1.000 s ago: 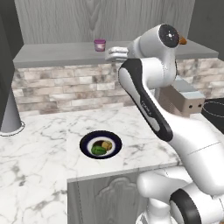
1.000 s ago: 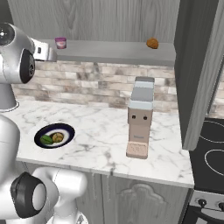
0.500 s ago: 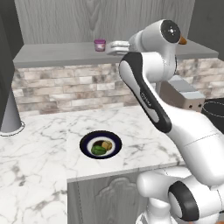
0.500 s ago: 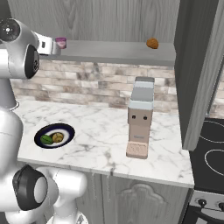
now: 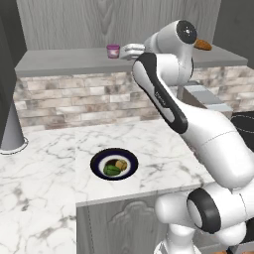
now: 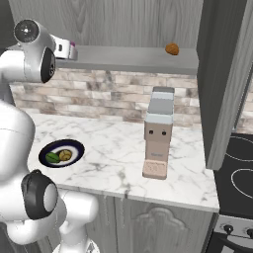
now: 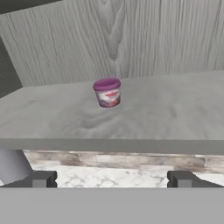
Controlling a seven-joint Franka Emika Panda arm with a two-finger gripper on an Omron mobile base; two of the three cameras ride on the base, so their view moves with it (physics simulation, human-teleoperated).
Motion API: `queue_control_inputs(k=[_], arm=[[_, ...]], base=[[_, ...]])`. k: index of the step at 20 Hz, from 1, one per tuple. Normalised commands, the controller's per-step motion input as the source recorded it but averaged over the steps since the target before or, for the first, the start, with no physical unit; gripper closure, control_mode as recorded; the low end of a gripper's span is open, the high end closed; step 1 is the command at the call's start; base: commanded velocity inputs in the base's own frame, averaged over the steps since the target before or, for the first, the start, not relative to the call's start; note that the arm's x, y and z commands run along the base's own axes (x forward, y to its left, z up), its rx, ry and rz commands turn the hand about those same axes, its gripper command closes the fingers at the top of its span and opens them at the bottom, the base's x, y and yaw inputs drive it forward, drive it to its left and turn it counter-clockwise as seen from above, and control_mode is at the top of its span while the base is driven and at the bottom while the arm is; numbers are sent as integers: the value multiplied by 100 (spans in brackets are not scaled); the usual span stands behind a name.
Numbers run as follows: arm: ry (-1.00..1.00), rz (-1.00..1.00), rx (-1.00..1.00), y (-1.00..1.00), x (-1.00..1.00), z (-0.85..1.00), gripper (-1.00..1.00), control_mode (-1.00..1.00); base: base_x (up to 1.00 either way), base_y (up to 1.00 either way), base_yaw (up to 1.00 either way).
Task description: Pick the avocado and bread from the counter and place them on the plate. Then pick the jam from the cabinet and place it next to the plate. Lastly close the cabinet door.
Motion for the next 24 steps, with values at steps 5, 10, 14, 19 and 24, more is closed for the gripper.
queue_control_inputs(k=[5, 10, 14, 19, 24], arm=[[5, 0, -10, 1, 31, -3, -100, -100], [0, 0, -12, 19, 16, -5, -100, -100], [0, 0, -7, 24, 4, -8, -100, -100], [0, 0, -1, 4, 31, -18, -100, -100], [-1, 0, 0, 0, 41, -15, -100, -100]], base=[[0, 0, 0], [0, 0, 0], [0, 0, 0], [0, 0, 0], [0, 0, 0]])
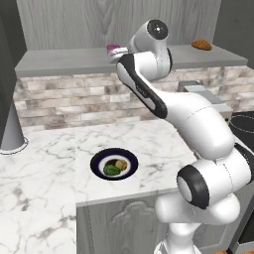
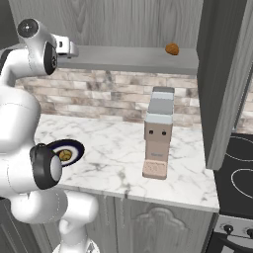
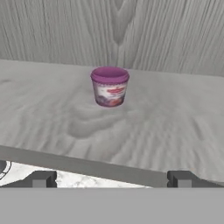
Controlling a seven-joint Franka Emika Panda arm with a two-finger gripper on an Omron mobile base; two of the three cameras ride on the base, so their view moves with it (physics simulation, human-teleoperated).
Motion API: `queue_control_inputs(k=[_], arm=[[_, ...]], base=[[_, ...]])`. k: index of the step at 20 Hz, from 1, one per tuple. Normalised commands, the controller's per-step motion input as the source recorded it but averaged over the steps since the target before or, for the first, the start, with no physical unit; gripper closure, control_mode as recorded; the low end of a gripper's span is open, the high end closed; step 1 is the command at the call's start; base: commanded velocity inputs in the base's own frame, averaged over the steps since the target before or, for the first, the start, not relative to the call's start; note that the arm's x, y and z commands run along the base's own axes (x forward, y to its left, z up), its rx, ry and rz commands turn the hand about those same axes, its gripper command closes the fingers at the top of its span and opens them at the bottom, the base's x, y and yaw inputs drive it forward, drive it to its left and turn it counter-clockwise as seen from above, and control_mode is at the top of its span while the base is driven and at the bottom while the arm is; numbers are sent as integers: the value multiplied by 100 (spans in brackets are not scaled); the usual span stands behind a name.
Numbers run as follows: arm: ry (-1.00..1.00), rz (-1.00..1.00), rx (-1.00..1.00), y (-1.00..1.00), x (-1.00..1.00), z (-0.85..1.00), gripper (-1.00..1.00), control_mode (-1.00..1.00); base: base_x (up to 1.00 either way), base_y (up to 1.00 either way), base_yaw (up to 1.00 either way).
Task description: Pick the avocado and bread from the counter and place them on the plate. Then pick the jam from the cabinet and place it next to the plate. Lastly close the cabinet door.
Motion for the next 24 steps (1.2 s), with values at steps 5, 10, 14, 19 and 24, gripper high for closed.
queue_control_inputs(k=[5, 10, 14, 19, 24], arm=[[-8, 0, 0, 1, 32, 0, -100, -100], [-3, 0, 0, 12, 27, 0, -100, -100], [0, 0, 0, 14, 24, 0, -100, -100], [0, 0, 0, 2, 34, 0, -100, -100], [0, 0, 0, 0, 36, 0, -100, -100]], base=[[0, 0, 0], [0, 0, 0], [0, 0, 0], [0, 0, 0], [0, 0, 0]])
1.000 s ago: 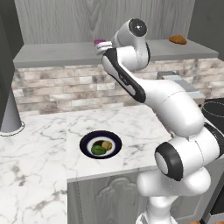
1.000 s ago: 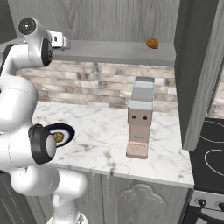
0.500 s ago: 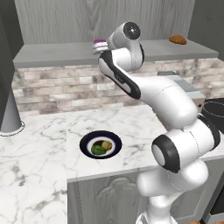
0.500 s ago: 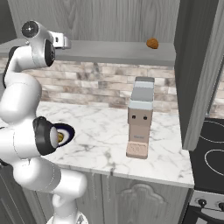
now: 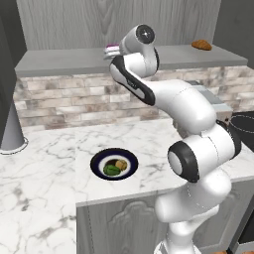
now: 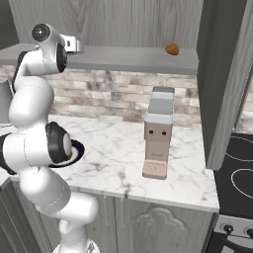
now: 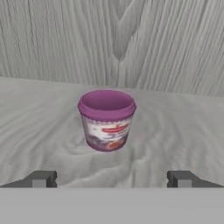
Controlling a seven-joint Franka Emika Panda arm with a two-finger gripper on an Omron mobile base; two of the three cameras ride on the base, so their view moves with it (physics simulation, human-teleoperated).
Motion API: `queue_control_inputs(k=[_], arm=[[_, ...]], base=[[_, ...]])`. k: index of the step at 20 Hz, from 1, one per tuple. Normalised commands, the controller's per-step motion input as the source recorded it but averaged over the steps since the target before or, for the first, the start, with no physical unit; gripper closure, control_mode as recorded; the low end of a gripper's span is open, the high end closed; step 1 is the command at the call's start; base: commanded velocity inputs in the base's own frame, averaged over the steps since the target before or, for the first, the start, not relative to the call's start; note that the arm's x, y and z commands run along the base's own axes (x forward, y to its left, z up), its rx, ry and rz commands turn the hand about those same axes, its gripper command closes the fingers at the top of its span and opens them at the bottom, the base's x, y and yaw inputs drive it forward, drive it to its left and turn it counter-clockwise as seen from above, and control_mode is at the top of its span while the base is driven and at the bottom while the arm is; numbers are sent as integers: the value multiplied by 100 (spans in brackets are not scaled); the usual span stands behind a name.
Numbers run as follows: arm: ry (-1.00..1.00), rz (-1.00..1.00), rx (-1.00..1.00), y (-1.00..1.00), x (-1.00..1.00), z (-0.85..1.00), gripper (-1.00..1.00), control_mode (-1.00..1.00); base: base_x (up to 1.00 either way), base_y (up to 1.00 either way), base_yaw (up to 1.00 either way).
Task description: Pick the avocado and bread from the counter and place them on the plate. Then pick the jam from the cabinet and place it next to the plate. Lastly close the cabinet door.
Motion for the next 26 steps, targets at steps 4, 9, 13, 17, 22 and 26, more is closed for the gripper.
queue_control_inputs(k=[4, 9, 13, 17, 22, 26], arm=[[0, 0, 0, 8, 29, 0, -100, -100], [0, 0, 0, 9, 30, 0, -100, -100], [0, 0, 0, 3, 30, -1, -100, -100], [0, 0, 0, 3, 24, -2, -100, -100], [0, 0, 0, 11, 5, 0, -100, -100], [0, 0, 0, 7, 2, -11, -100, -100]], base=[[0, 0, 0], [0, 0, 0], [0, 0, 0], [0, 0, 0], [0, 0, 0], [0, 0, 0]])
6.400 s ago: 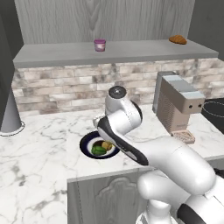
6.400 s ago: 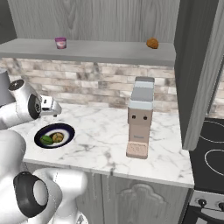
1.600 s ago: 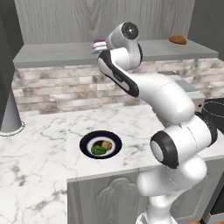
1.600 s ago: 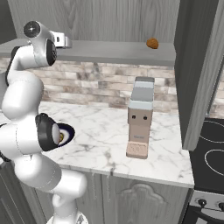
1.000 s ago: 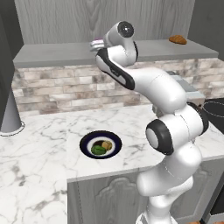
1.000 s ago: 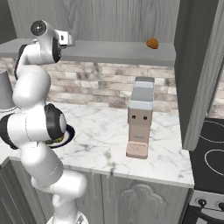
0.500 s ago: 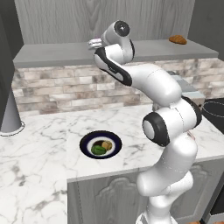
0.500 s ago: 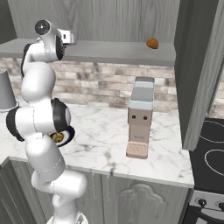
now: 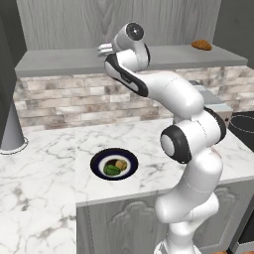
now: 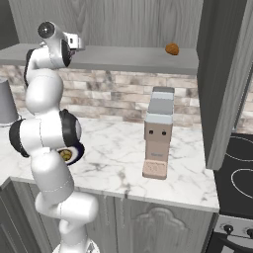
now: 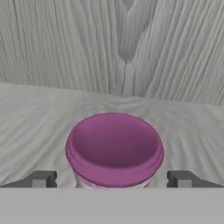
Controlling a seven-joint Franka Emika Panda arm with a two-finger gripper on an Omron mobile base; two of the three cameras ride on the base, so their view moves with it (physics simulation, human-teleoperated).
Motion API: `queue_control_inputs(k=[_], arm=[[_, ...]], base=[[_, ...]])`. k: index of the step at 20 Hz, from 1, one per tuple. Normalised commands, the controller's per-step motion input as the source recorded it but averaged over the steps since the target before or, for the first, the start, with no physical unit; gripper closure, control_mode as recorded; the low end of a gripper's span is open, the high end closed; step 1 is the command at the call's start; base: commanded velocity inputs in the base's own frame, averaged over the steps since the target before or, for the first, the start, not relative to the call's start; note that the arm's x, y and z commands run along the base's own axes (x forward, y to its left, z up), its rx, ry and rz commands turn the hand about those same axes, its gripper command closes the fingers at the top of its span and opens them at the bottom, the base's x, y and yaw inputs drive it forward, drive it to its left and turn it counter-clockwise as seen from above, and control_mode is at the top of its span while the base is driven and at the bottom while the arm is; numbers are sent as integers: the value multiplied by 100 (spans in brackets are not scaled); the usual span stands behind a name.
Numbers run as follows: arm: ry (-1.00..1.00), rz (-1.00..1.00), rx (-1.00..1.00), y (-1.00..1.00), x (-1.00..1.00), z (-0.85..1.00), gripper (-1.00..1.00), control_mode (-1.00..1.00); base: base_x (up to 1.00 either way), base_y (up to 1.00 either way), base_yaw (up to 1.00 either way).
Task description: Pick the avocado and bread from the counter and place them on the plate. Then pick the jam from the cabinet and place it next to the plate. Lastly close the cabinet door.
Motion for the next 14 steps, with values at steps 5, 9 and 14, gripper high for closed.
queue_control_inputs(k=[5, 9, 14], arm=[[0, 0, -1, 0, 14, -23, -100, -100], [0, 0, -1, 0, 18, -17, 100, -100], [-1, 0, 0, 0, 3, -11, 100, -100]], base=[[0, 0, 0], [0, 0, 0], [0, 0, 0]])
